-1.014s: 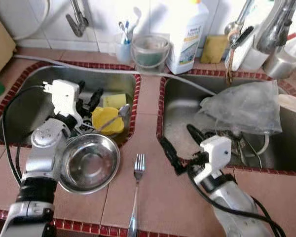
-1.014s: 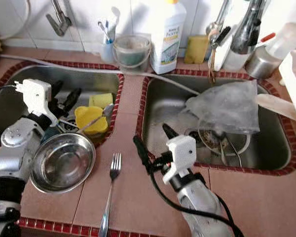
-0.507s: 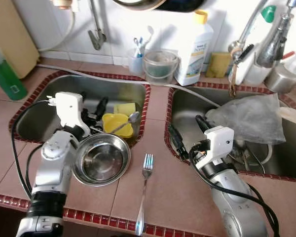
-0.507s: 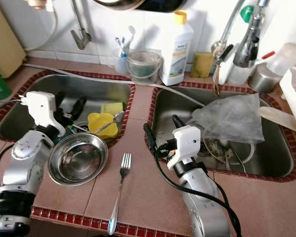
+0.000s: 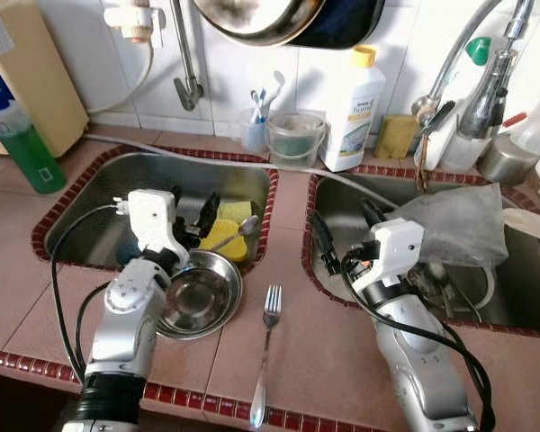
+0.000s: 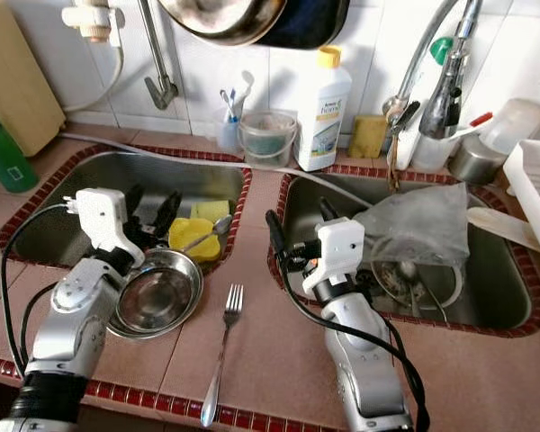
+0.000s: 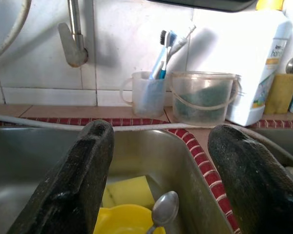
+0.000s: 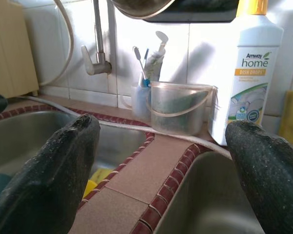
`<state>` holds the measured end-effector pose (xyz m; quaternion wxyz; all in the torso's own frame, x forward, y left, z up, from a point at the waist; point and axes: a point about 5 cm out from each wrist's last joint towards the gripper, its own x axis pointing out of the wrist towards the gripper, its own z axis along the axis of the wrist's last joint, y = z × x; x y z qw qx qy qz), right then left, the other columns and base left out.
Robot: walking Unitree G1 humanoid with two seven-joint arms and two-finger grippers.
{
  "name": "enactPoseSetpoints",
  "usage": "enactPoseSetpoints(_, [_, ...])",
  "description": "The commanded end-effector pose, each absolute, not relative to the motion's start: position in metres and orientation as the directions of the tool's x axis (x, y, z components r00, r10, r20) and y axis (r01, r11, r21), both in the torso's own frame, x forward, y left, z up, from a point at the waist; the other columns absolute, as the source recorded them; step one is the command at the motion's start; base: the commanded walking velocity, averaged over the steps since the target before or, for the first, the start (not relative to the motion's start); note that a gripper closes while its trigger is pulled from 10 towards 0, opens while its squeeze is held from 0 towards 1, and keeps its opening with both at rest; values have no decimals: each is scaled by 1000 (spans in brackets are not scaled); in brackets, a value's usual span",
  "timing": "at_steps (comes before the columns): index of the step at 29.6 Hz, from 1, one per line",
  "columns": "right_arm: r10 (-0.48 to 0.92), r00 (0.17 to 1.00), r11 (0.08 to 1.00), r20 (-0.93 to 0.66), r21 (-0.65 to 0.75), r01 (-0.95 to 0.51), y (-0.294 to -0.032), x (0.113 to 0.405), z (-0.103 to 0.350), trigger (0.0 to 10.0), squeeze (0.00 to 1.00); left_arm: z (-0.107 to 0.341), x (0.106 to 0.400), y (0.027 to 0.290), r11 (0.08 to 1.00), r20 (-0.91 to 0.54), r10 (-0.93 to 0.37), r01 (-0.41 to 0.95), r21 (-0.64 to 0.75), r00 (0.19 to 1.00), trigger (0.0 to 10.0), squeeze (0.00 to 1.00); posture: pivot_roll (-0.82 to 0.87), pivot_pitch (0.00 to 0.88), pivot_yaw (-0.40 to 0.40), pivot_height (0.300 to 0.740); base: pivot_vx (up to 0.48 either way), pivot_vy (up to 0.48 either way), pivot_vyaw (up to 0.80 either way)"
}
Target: Kitchen organization
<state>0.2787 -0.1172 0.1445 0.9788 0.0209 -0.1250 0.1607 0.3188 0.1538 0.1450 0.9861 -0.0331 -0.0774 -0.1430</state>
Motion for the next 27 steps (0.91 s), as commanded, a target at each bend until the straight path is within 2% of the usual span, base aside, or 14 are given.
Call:
enactPoseSetpoints(1, [294,916,952,274,0,-306,-118,281,147,10000,0,153,319,152,955,180,-286,295,-24,941,10000,0,-109,0,62,740,0,-371,0])
enactPoseSetpoints(19, [313,908,946,278,-10,-323,-118,280,142,10000,0,152,319,151,956,186,-275,289,-54,943,10000,0,-112,0,40,740,0,-392,0])
enactPoseSetpoints(20, [317,907,945,276,-12,-327,-118,280,142,10000,0,153,319,151,954,202,-267,288,-85,942,10000,0,-112,0,38,740,0,0,0])
enactPoseSetpoints(27, [328,902,941,279,-14,-338,-116,280,142,10000,0,151,318,151,960,183,-260,274,-59,948,10000,0,-114,0,34,740,0,0,0])
